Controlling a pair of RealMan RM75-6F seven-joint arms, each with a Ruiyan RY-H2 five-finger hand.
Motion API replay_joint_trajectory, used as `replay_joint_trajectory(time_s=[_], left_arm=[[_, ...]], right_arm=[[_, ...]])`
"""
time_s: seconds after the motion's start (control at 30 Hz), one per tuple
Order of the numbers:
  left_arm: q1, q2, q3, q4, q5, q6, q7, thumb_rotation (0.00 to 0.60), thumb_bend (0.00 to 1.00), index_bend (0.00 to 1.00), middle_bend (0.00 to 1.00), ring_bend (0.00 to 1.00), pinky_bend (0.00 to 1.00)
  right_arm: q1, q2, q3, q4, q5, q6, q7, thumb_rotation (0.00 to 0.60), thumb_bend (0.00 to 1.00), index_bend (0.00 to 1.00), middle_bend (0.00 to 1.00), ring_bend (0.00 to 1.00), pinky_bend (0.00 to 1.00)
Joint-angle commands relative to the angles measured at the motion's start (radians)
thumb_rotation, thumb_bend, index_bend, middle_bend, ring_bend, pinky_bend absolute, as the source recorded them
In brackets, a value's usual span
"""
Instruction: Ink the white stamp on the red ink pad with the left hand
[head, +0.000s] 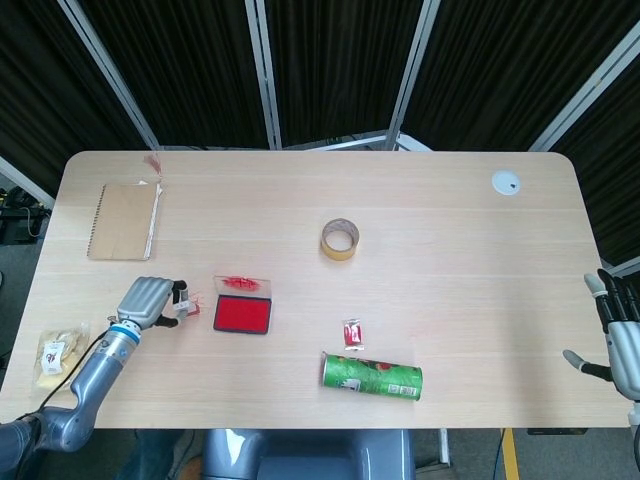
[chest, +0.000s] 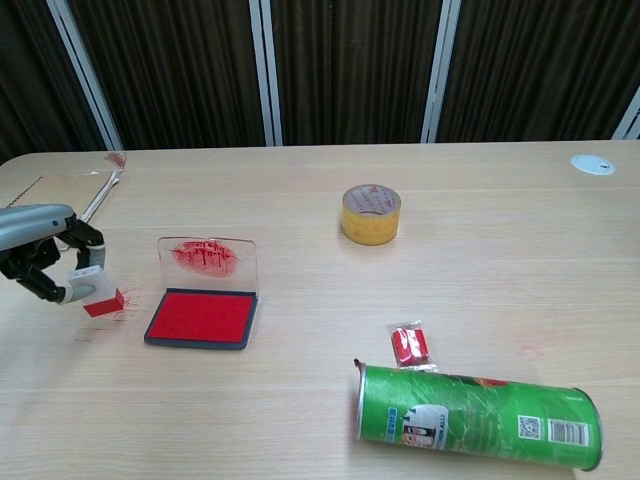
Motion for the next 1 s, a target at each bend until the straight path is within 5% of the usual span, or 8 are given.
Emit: replay_joint_trajectory(time_s=[0.03, 0.37, 0.67, 1.0], left_arm=[[0.003, -0.016, 0.006, 0.025, 0.001, -0.012, -0.008, 0.6, 0.44, 0.56, 0.55, 0.9, 0.94], [0.003, -0.062, 0.007, 0.077, 0.011, -0.022, -0.01, 0.6, 0.41, 0.54, 0.52, 0.89, 0.93], [0.006, -0.064, 0.006, 0.076, 0.012, -0.017, 0.012, 0.6, 0.16, 0.44, 0.37, 0.87, 0.92], [0.012, -0.038, -0.002, 0.035, 0.012, 0.004, 0.036, 0.6, 0.15, 0.4, 0.32, 0.86, 0.91]], right_arm=[[0.001, -0.001, 0.0, 0.001, 0.001, -0.002, -0.001, 0.6, 0.0, 0.0, 0.0, 0.0, 0.0], [0.002, -0.003, 0.001, 0.005, 0.007, -0.006, -0.002, 0.6, 0.0, 0.0, 0.0, 0.0, 0.0], [0.002, -0.003, 0.002, 0.006, 0.008, -0.005, 0.0, 0.6, 0.0, 0.0, 0.0, 0.0, 0.0], [0.002, -0.003, 0.001, 0.005, 0.006, -0.005, -0.001, 0.6, 0.0, 0.0, 0.0, 0.0, 0.0]])
